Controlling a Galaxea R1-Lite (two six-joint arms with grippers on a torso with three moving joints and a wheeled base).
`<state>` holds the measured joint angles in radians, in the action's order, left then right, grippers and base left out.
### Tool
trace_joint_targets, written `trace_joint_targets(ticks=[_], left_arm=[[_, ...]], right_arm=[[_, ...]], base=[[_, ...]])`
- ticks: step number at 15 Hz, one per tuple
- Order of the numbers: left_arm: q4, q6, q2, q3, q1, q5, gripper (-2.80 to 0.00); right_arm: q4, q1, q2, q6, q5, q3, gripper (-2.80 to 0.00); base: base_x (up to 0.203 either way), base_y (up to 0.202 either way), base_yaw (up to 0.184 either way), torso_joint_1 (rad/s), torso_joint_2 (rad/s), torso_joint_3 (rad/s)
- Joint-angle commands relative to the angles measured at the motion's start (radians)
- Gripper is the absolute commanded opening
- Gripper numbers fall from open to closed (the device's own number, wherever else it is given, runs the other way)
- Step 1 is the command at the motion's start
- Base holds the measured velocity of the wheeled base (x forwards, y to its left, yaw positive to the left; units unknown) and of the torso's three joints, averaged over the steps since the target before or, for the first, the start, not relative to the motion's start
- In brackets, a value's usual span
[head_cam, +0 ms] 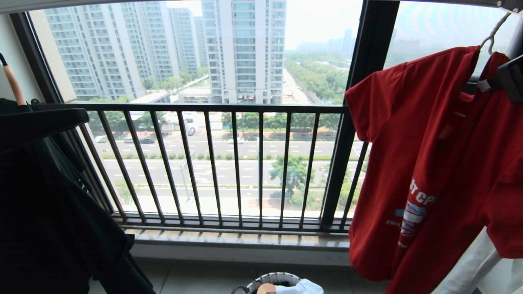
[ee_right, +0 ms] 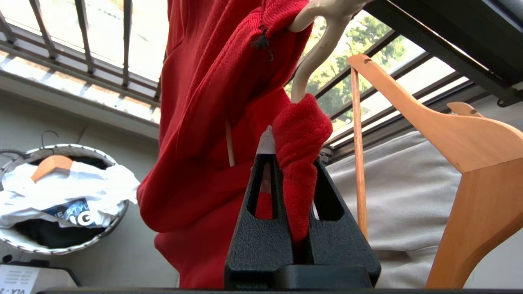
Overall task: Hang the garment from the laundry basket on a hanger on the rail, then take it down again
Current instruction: Hang the clothes rack on the clothesline
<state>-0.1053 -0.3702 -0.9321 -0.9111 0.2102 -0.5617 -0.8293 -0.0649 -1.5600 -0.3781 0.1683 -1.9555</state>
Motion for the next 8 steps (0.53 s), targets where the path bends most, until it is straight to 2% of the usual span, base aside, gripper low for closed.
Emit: trace_joint_targets(ticks=[1, 8], left_arm=[[-0.002, -0.003, -0.004, 0.001, 0.0, -0.003, -2.8], [-0.002, -0.003, -0.003, 0.001, 0.0, -0.003, -2.8]], right_arm=[[-0.002, 0.008, -0.002, -0.002, 0.0, 0.0, -2.8], [0.036, 0.037, -0.036, -0.009, 0.0, 0.0, -2.8]], base=[[0.0, 0.0, 0.0, 0.0, 0.0, 0.0], [0.0, 0.0, 0.0, 0.0, 0.0, 0.0]])
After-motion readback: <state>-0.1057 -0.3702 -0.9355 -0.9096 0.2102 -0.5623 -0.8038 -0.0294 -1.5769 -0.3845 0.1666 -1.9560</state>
